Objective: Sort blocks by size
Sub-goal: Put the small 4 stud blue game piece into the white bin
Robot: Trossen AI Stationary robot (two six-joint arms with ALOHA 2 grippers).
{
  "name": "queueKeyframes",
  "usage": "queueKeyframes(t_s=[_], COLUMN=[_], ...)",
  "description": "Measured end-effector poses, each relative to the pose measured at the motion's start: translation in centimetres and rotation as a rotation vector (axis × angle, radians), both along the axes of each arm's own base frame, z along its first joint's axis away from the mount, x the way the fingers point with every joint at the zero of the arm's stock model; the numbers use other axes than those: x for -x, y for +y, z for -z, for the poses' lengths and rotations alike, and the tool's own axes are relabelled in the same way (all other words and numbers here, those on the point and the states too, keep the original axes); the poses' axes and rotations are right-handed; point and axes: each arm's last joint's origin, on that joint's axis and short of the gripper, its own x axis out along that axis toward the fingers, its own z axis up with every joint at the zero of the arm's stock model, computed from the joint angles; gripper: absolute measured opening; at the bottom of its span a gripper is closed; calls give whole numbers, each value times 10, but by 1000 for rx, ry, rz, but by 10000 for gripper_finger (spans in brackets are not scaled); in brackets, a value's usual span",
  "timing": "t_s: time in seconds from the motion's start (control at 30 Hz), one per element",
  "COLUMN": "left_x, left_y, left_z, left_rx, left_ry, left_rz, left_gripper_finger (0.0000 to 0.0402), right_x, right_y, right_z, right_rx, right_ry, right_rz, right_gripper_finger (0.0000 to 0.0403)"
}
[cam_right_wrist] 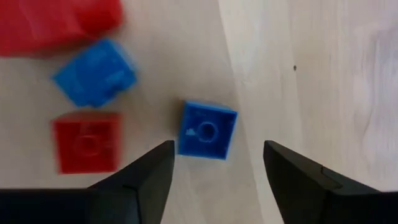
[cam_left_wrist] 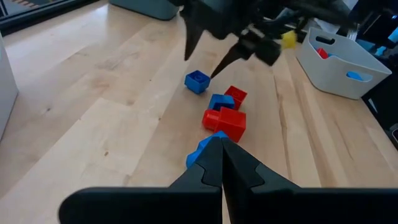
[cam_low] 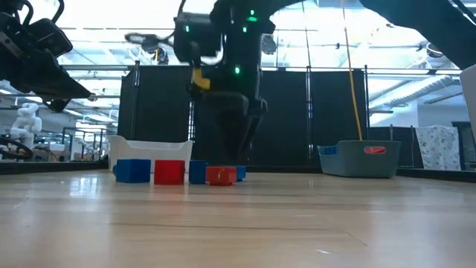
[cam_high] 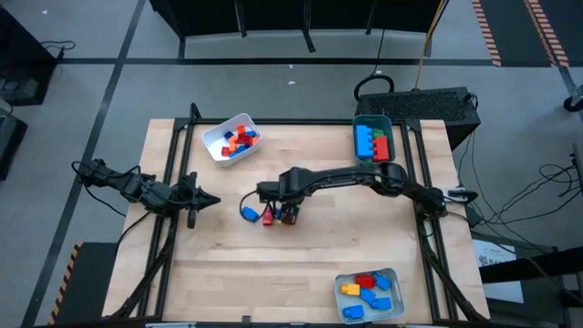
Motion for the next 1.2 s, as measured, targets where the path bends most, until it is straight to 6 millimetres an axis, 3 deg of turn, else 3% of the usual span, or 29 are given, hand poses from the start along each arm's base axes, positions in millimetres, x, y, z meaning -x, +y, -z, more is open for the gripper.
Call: queueKeyframes(t_s=[0.3,0.4,0.73,0.87,1.1,1.2], left_x=[0,0,0,0,0,0], left_y=[0,0,0,0,0,0], left_z=[0,0,0,0,0,0], left_rx=[-1,0,0,1,1,0], left_ry=[0,0,-2,-3,-4,-4], left_rz=[0,0,0,0,1,1], left_gripper_finger=[2,2,2,2,2,2], right_x=[-5,-6,1,3,1,0], right_y=[-13,-12,-15,-17,-16,-17], right_z=[5,5,33,39,42,43], right_rx=[-8,-44,-52,-60,-66,-57], right_ry=[-59,-70,-9,-25,-52,-62], right_rz=[39,15,13,28,17,22], right_gripper_finger=[291,294,292,258,109,108])
